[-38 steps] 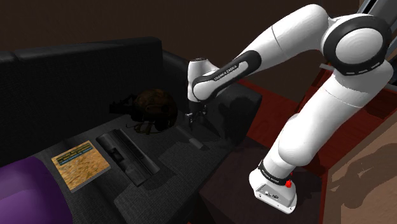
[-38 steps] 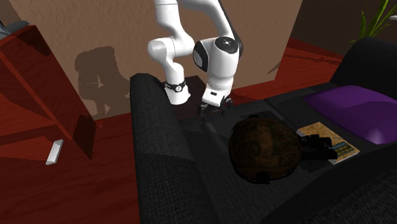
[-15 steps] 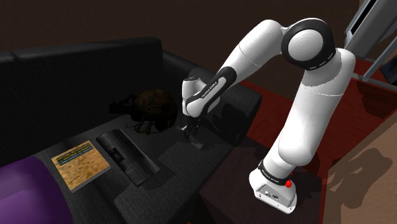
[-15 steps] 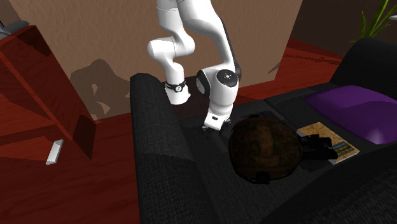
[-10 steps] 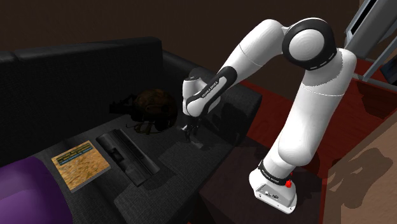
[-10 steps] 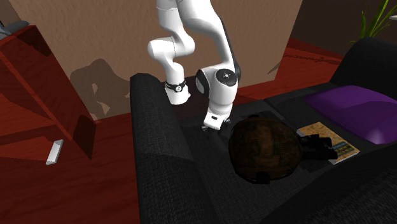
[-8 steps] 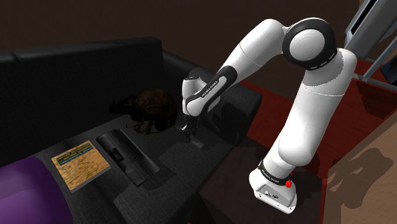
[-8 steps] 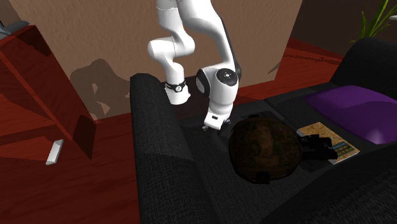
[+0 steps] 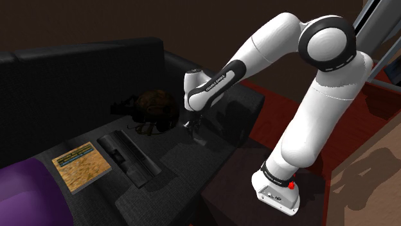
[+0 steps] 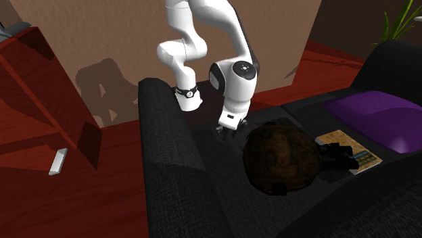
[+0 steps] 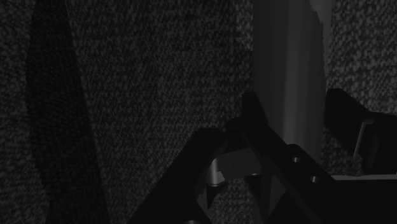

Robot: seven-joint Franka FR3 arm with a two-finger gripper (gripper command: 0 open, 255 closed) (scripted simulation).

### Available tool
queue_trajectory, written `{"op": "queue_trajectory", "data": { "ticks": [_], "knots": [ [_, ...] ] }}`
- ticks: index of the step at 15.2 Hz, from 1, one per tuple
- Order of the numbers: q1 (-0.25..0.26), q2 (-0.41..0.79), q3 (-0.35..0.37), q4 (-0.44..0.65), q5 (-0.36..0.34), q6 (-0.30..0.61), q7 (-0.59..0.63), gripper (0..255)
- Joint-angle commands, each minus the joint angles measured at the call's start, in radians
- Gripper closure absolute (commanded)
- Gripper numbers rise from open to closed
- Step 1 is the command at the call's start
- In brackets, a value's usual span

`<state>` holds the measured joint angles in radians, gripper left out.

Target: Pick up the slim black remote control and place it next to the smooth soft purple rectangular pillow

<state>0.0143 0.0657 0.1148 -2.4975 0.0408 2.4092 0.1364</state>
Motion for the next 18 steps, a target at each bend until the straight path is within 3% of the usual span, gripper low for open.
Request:
{"op": "queue_trajectory", "data": {
  "ticks": [1, 18],
  "knots": [
    [0.0, -0.026, 0.0, 0.004, 0.003, -0.031, -0.002, 255],
    [-0.001, -0.204, -0.003, 0.073, 0.018, -0.277, -0.008, 255]
  ]
}}
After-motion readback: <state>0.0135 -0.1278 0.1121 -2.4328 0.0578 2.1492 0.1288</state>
